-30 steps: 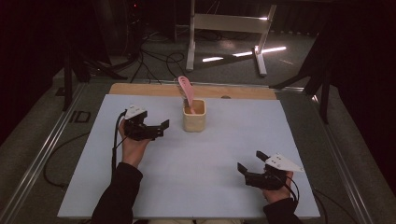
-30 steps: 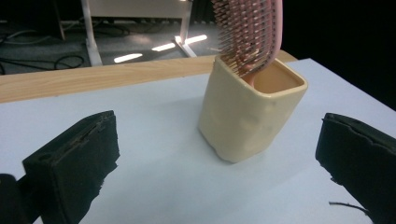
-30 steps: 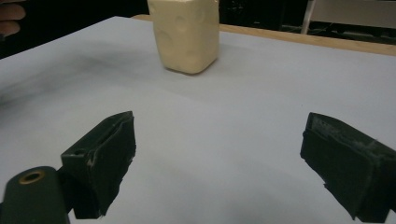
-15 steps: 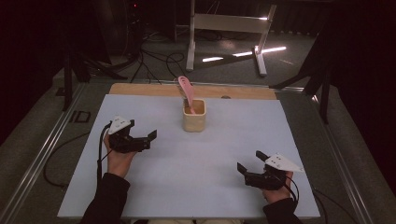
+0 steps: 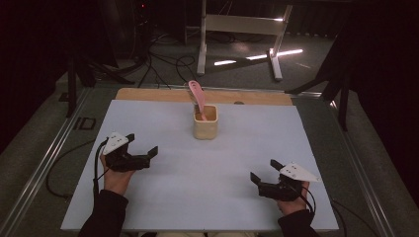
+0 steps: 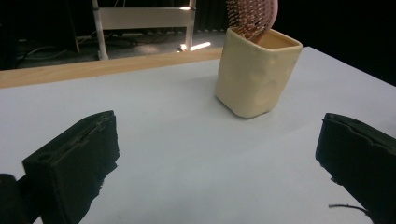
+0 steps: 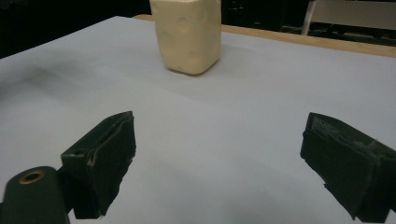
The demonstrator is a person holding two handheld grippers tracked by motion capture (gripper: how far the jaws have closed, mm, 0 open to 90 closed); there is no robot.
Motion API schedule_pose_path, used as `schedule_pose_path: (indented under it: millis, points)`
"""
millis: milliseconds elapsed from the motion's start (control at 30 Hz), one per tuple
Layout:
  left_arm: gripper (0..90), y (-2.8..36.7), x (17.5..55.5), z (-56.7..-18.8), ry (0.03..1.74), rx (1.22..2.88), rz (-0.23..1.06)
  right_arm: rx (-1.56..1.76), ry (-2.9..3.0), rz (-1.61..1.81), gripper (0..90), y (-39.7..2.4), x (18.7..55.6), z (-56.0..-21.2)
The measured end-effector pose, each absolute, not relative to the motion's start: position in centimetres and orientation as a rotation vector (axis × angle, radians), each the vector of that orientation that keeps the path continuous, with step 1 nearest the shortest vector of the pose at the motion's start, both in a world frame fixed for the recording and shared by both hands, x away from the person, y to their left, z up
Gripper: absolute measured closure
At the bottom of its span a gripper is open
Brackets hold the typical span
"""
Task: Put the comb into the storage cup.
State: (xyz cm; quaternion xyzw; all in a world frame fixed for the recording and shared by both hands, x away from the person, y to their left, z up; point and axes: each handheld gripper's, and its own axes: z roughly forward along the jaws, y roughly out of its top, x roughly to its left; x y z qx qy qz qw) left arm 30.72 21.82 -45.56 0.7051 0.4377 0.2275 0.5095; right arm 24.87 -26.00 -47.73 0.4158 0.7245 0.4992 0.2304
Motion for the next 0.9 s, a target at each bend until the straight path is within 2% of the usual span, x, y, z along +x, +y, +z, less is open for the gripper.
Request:
schedule_pose_path:
  millis: [333, 900]
  points:
    - [0.1, 23.1, 28.9, -45.8, 1.055, 1.697, 0.571, 1.146, 1.984, 1.372, 10.0, -26.3, 24.8, -47.6]
    - [0.1, 24.2, 26.1, -48.1, 1.026, 1.802, 0.632, 1.110, 1.973, 1.348, 9.9, -26.7, 24.4, -47.4]
